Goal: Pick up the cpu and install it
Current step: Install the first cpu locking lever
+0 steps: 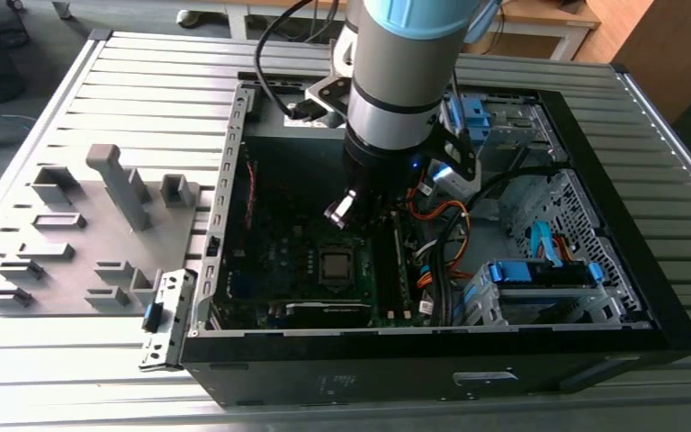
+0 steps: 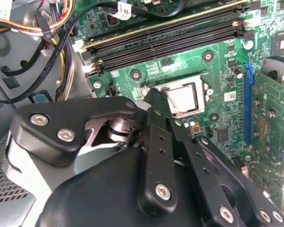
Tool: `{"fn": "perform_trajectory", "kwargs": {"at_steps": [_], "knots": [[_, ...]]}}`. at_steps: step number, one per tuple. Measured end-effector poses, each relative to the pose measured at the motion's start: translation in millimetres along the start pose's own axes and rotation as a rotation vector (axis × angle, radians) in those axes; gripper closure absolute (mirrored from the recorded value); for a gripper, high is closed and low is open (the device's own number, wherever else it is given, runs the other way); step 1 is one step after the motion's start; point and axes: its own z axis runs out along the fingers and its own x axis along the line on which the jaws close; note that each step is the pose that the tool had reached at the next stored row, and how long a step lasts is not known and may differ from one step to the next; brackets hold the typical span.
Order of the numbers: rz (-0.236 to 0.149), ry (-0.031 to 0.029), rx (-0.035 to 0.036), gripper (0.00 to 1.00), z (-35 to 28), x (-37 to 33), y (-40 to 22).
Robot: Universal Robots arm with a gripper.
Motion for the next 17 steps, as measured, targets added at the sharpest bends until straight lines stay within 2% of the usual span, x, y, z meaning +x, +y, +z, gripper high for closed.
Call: {"fn": "perform_trajectory", "kwargs": {"at_steps": [3, 7, 14, 17], "knots": [[-0.019, 0.004, 0.0007, 0.89, 1.3, 0.2, 0.0], [-0.044, 0.0139, 0.0009, 0.89, 2.8, 0.4, 0.2], [-0.104, 0.0433, 0.0019, 0.89, 5.6, 0.4, 0.1], [-0.13, 0.053, 0.0038, 0.89, 7.5, 0.4, 0.1]]}}
